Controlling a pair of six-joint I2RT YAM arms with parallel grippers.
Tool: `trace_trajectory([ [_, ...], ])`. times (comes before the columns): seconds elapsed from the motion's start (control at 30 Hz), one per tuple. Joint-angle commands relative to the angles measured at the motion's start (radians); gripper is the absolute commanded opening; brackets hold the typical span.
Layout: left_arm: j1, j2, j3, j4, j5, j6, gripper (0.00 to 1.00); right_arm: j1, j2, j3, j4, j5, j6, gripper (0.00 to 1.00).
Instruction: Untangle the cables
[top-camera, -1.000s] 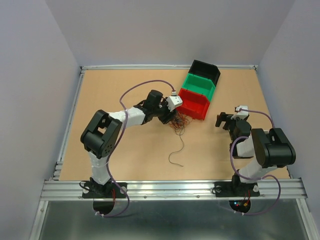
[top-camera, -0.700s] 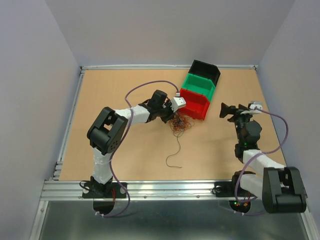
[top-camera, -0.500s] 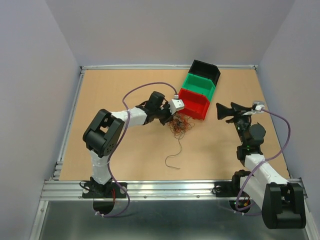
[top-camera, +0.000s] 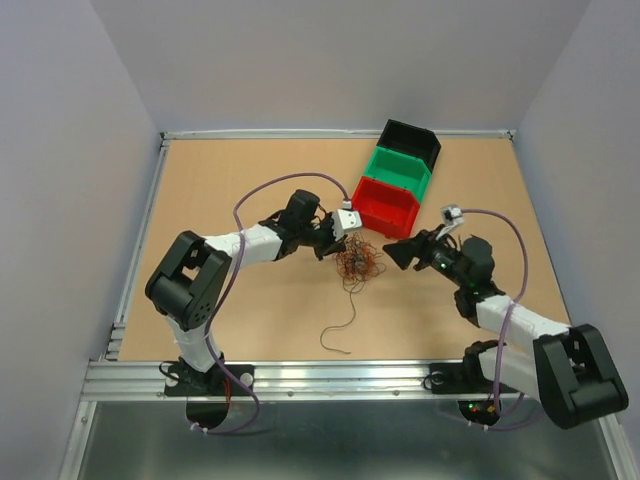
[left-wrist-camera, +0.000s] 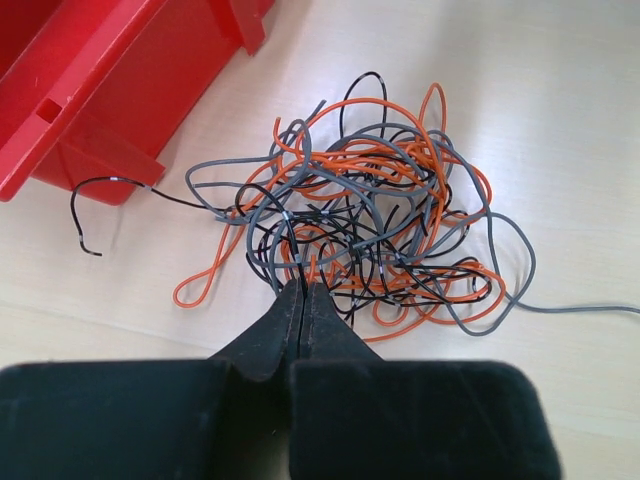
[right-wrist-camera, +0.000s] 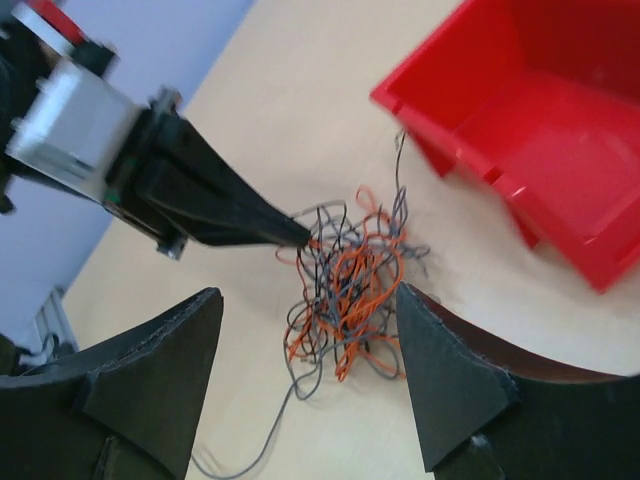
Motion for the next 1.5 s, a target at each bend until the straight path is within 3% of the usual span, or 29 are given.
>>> trace_trajectory([
  [0.0, -0.002, -0.075, -0.024, 0.044, 0.031, 0.015, 0.00, 0.134, 0.105, 0.137, -0.225, 0.110, -0.134, 0.75],
  [0.13, 0.003, -0.086, -0.024, 0.043, 0.022, 0.007, 0.00, 0.216, 0.297, 0.227, -0.272, 0.140, -0.169, 0.63],
  [0.23, 0.010, -0.100, -0.032, 0.043, 0.019, 0.001, 0.00, 0.256, 0.386, 0.305, -0.349, 0.203, -0.198, 0.60],
  [0.3, 0.015, -0.107, -0.035, 0.044, 0.017, -0.005, 0.00, 0.274, 0.425, 0.333, -0.366, 0.197, -0.214, 0.53],
  [0.33, 0.021, -0.115, -0.039, 0.050, 0.016, -0.008, 0.00, 0.289, 0.455, 0.345, -0.381, 0.193, -0.223, 0.41],
  [0.4, 0.027, -0.124, -0.047, 0.058, 0.010, -0.010, 0.00, 0.303, 0.480, 0.373, -0.401, 0.203, -0.228, 0.30],
  [0.5, 0.044, -0.149, -0.059, 0.070, 0.011, -0.016, 0.00, 0.316, 0.488, 0.394, -0.407, 0.222, -0.228, 0.02],
  [0.77, 0.156, -0.252, -0.088, 0.116, 0.019, -0.091, 0.00, 0.316, 0.258, 0.280, -0.401, 0.402, -0.171, 0.01],
  [0.87, 0.266, -0.295, -0.114, 0.180, 0.057, -0.192, 0.00, 0.316, 0.131, 0.241, -0.476, 0.662, -0.117, 0.01],
  [1.07, 0.452, -0.383, -0.187, 0.354, 0.043, -0.362, 0.00, 0.316, -0.168, 0.157, -0.607, 0.927, -0.050, 0.01],
  [1.27, 0.475, -0.472, -0.260, 0.441, 0.013, -0.387, 0.00, 0.316, -0.353, 0.108, -0.668, 0.875, -0.065, 0.01],
  [1.47, 0.474, -0.509, -0.291, 0.471, -0.033, -0.387, 0.00, 0.316, -0.279, 0.141, -0.653, 0.636, -0.128, 0.01],
])
